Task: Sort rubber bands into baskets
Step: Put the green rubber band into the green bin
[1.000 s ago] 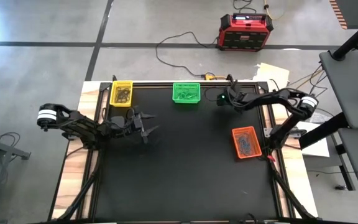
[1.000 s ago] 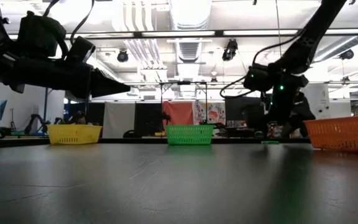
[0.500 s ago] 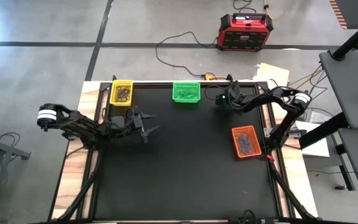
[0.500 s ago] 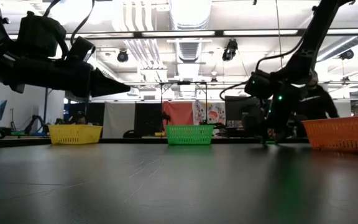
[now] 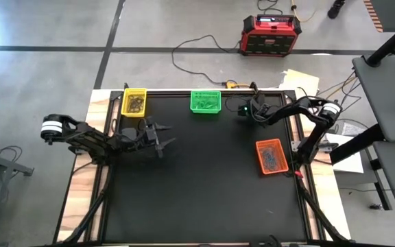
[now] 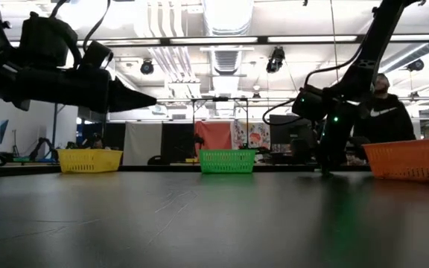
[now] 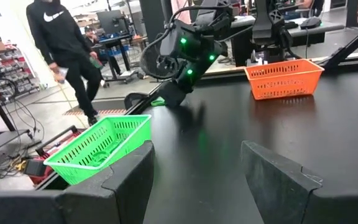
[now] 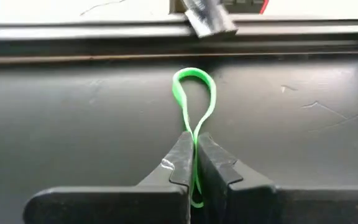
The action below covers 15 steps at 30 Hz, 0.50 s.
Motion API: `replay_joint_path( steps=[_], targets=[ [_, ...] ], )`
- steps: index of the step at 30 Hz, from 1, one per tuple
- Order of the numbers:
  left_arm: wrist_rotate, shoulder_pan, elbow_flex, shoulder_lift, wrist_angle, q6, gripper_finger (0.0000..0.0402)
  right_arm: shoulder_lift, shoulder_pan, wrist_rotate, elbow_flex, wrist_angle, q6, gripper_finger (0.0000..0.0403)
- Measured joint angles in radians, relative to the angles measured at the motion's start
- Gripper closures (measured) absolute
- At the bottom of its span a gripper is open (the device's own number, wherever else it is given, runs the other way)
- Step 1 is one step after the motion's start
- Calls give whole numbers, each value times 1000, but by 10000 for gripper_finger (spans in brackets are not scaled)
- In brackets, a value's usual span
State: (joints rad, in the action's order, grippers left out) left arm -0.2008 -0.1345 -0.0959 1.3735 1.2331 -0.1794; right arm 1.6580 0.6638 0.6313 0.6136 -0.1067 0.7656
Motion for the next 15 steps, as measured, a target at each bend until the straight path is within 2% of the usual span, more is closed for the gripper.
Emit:
replay_joint_path(
  steps=[9, 15],
  targets=[
    [0, 79, 10, -9, 0, 98, 178, -175, -162, 7, -2, 6, -83, 394],
    [2, 278, 11, -13, 0, 211, 178, -306, -271, -144, 84, 16, -230, 394]
  ],
)
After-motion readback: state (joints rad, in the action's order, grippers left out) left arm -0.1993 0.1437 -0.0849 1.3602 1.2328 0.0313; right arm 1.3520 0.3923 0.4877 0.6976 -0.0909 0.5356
